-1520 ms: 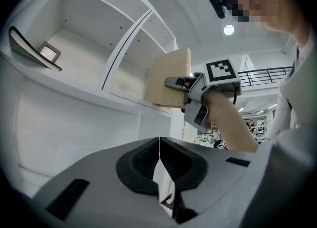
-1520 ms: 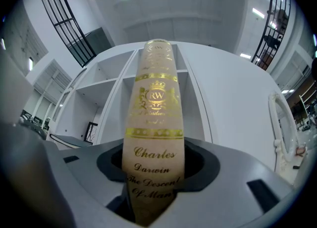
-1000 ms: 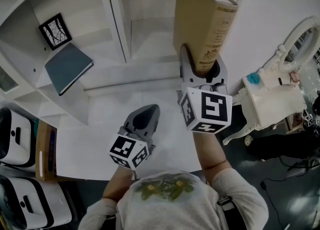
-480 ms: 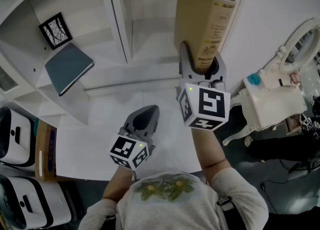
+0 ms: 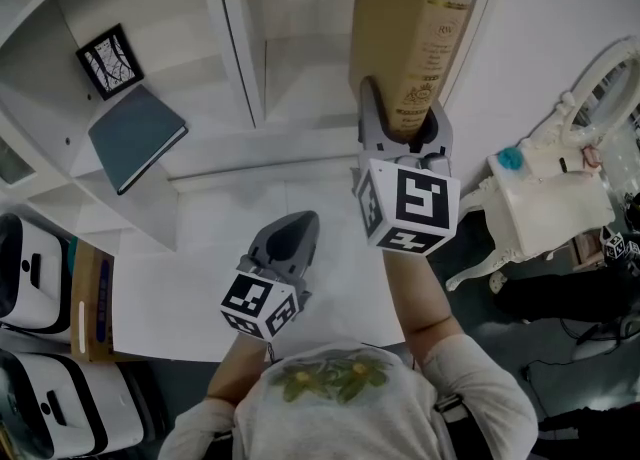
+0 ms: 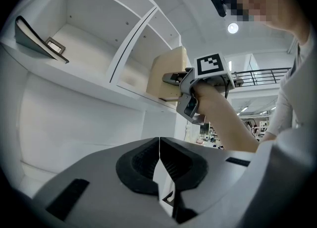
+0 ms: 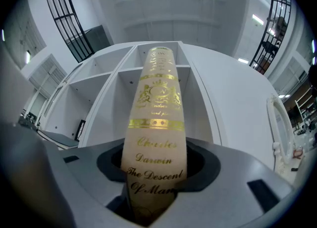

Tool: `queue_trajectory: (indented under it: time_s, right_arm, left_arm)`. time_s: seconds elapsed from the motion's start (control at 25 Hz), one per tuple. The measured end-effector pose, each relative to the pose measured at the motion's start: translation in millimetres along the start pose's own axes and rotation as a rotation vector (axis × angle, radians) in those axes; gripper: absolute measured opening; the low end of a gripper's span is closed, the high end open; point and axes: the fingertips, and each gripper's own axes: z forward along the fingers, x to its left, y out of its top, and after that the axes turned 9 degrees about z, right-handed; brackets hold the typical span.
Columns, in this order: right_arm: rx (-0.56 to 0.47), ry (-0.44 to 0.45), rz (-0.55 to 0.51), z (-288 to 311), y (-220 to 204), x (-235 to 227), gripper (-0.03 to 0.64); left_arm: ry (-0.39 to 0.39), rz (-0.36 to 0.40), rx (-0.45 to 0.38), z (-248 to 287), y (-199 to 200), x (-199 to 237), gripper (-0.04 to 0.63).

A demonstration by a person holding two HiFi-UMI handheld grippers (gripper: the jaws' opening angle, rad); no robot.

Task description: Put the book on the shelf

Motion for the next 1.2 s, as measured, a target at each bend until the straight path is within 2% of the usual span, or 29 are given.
queue_trajectory:
  time_s: [1.2]
  right_arm:
    - [0.039,-0.021,-0.027,32.7,-12.3,-4.9,0.229]
  left_arm:
    - [-0.005,-0.009,0.028,5.5,-10.8,3.1,0.028]
